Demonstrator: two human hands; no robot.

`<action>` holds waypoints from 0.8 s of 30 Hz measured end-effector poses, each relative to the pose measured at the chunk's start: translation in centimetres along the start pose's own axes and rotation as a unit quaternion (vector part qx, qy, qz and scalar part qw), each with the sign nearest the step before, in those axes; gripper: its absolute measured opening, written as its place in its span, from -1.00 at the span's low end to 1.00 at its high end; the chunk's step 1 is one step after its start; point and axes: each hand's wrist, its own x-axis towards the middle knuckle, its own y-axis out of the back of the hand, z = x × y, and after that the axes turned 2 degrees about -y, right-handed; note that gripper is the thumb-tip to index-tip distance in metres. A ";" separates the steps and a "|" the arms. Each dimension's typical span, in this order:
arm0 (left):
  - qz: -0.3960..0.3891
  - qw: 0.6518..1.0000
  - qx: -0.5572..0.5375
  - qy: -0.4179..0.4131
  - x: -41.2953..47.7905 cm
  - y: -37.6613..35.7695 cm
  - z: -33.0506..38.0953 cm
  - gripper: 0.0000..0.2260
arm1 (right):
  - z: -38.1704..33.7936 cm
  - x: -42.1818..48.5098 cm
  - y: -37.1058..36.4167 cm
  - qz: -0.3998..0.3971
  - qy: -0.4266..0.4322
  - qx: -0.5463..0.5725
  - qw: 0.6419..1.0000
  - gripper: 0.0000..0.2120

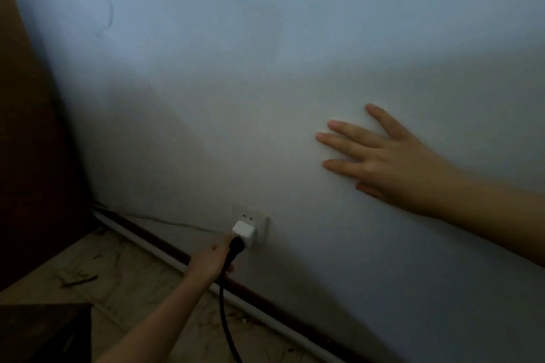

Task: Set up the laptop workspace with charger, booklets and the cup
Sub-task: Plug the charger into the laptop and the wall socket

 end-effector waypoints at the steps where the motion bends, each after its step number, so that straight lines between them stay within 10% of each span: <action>1: 0.019 1.000 0.001 0.007 0.0 0.4 0.2 -0.54 | 0.4 -0.2 0.3 -0.002 0.002 -0.004 1.000 -0.39; 13: 0.264 0.950 -0.041 -0.162 -4.4 12.8 14.6 -0.72 | 11.1 2.0 9.8 -0.011 -0.003 -0.069 0.998 -0.60; 24: 0.128 0.908 -0.238 -0.321 -15.7 15.8 32.1 -0.79 | 21.3 -0.3 18.7 -0.125 -0.040 -0.104 0.986 -0.31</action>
